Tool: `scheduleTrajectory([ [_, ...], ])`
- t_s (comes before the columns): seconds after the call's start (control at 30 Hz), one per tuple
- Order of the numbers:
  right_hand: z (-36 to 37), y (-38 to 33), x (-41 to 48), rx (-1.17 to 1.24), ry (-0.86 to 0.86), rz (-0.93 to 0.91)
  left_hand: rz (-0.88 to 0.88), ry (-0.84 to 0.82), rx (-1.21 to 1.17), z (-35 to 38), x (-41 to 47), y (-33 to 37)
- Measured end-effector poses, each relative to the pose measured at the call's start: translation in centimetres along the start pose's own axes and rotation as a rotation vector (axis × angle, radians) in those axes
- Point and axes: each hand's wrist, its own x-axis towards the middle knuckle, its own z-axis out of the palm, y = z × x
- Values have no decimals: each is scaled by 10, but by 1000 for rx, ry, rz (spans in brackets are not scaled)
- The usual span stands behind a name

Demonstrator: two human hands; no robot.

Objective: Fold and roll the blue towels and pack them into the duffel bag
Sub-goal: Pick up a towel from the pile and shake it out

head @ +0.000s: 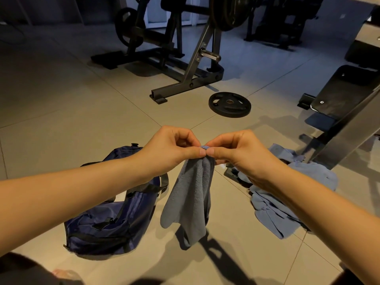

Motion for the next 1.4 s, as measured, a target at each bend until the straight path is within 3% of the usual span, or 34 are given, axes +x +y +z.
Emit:
scheduleTrajectory([
  [0.13, -5, 5, 5, 34, 1, 33, -41, -125, 71, -6, 1, -11],
  [0.3, -25, 6, 9, 207, 70, 78, -109, -165, 140, -10, -3, -37],
  [0.43, -36, 13, 10, 370, 191, 95, -38, -225, 443, 2, -13, -46],
  [0.53, -38, 14, 10, 382, 214, 99, 80, -152, 605, 11, -15, -50],
  [0.63, -37, 12, 11, 357, 213, 84, 129, -72, 600, 13, -12, -50],
  [0.8, -37, 8, 14, 405, 213, 65, 142, -102, 524, 22, -10, -49],
  [1.13, -43, 12, 20, 505, 240, 45, 230, -12, 589, 26, -12, -57],
  [1.4, -61, 13, 21, 639, 441, -4, 146, -138, 670, 10, -8, -68],
])
